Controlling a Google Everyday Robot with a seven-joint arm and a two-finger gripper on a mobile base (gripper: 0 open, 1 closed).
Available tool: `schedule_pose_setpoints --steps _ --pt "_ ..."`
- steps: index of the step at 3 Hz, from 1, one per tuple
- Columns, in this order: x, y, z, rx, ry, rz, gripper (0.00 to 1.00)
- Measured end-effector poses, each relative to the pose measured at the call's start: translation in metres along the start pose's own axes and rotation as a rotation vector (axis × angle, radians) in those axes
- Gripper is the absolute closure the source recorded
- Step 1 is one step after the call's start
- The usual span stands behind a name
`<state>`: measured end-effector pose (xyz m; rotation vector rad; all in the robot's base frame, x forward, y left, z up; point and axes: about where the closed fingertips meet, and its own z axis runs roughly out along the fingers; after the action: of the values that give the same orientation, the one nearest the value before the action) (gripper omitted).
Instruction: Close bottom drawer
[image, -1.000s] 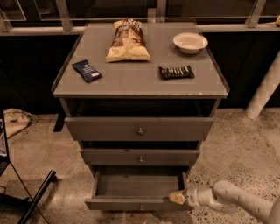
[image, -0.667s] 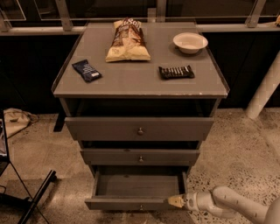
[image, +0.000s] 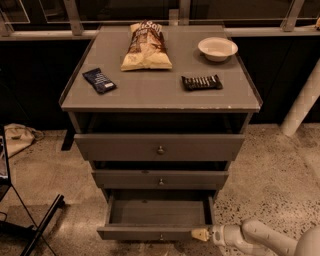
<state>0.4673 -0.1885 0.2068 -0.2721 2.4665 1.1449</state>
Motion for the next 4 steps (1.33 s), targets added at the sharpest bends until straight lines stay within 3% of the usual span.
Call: schedule_pose_setpoints --steps 4 --pt "0.012 -0.030 0.017 0.044 0.048 0.059 1.00"
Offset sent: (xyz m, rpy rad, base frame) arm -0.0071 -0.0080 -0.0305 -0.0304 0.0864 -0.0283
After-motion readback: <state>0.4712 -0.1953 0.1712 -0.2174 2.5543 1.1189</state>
